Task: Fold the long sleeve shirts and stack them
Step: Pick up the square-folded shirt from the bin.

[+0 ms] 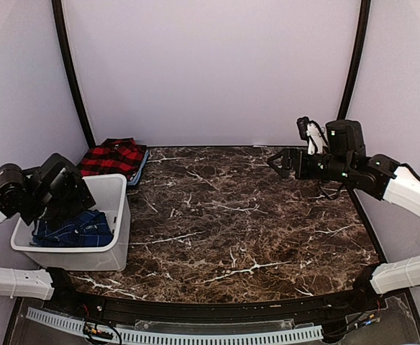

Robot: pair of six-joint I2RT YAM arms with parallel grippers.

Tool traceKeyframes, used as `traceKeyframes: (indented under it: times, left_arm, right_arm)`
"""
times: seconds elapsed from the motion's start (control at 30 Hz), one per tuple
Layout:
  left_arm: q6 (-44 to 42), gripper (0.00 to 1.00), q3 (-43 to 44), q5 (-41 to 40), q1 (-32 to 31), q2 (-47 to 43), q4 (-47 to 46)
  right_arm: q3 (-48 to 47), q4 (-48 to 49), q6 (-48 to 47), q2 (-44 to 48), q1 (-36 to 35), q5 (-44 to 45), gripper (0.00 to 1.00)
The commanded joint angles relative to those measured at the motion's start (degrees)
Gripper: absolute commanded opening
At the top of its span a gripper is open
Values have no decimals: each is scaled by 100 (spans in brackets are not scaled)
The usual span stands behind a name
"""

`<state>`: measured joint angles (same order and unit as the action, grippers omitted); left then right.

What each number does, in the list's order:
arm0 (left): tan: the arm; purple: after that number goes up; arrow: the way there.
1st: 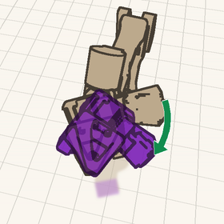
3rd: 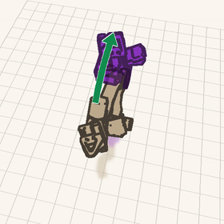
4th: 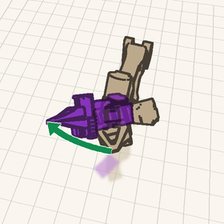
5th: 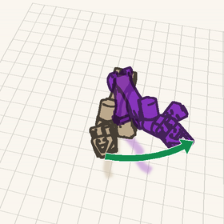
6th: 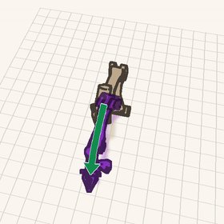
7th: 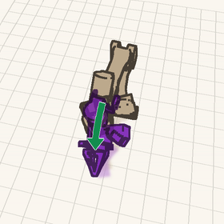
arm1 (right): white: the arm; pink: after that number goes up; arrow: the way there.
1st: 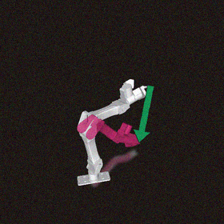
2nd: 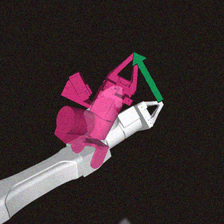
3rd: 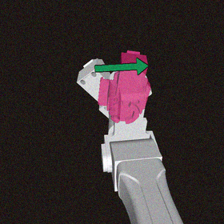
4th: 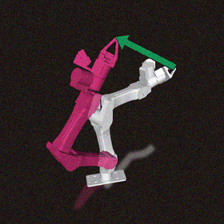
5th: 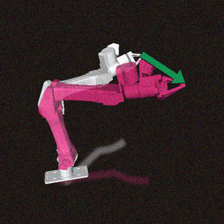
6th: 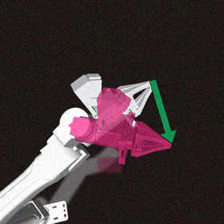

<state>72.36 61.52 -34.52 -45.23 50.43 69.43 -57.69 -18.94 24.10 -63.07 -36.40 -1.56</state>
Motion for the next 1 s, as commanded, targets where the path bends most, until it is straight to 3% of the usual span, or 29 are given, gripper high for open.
traceKeyframes:
  times: [0.0,0.3,0.6,0.97]
  left_arm:
    - [834,99,-236,-1,74,-773,973]
    - [1370,99,-959,152,370,-1731,980]
    - [547,99,-243,-156,846,-1107,985]
    - [-659,99,-125,-413,2311,-870,972]
  right_arm:
    - [175,461,-51,153,-33,-378,99]
    - [397,741,87,199,-34,-766,99]
    - [394,736,34,165,-34,-873,99]
    - [381,830,85,24,-36,-1108,99]
